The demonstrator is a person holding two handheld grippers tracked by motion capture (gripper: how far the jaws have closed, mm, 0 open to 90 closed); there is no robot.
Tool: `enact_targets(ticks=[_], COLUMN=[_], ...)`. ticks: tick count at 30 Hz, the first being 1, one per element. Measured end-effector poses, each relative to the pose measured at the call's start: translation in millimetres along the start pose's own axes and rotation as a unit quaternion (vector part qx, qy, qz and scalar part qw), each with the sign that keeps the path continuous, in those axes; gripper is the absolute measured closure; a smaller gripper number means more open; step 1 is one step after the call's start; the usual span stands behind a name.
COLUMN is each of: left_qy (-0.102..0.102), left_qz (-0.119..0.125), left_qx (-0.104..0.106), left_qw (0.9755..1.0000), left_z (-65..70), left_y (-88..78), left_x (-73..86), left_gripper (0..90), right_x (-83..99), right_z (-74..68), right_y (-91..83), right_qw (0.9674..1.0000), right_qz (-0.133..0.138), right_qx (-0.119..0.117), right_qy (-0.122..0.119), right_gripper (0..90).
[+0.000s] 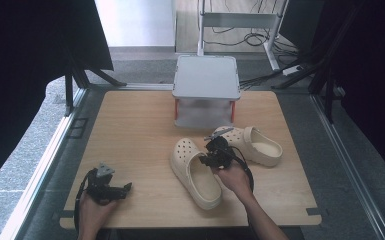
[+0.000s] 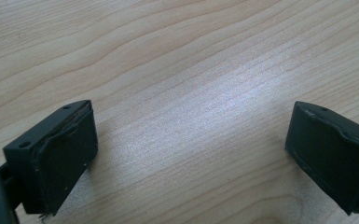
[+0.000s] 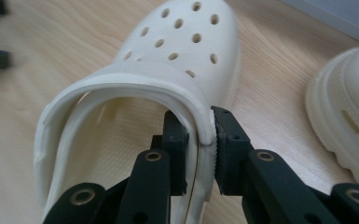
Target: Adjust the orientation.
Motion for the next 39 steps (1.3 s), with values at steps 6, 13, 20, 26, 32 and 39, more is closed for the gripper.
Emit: enact_targets(ticks=[6,13,20,26,32,39], left_qy=[0.000,-0.002,-0.001,-0.001,-0.002,-0.002], left_qz=[0.000,0.000,-0.001,-0.001,-0.001,-0.001], left_qx=[0.000,0.000,0.000,0.000,0.000,0.000], left_qw=[1.0000,1.0000,1.0000,1.0000,1.0000,1.0000], left_z=[0.0,0.3,0.2,0.2,0.3,0.3], left_y=[0.0,-0.1,-0.1,-0.2,-0.1,-0.1], left_x=[0.0,0.1,0.1,0.1,0.1,0.1], left_gripper=[2.1,2.1,2.1,2.1,2.2,2.2], right_x=[5.7,23.1,31.2,35.1,29.2,29.3], right_z=[-23.1,-45.5,-37.9,-34.4,-33.1,-23.7], right_y=[-10.5,-4.2,2.6,6.9,-2.2,-30.4], right_qw=[0.9982,0.9900,0.9870,0.9849,0.9837,0.9836], right_qz=[-0.005,-0.032,-0.035,-0.033,-0.028,-0.020], right_qx=[-0.047,-0.073,-0.065,-0.091,-0.088,-0.088], right_qy=[-0.037,-0.117,-0.142,-0.144,-0.155,-0.157], right_gripper=[76.7,76.8,75.5,45.7,26.4,17.8])
Point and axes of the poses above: each handheld gripper's, and its own axes: y roughly forward along the jaws, x roughly out of its underside, z roughly to its right, the point moved 5 cm from there along y, roughly forward along the jaws, and after that the axes turned 13 degrees about -x, right-handed, at the moved point
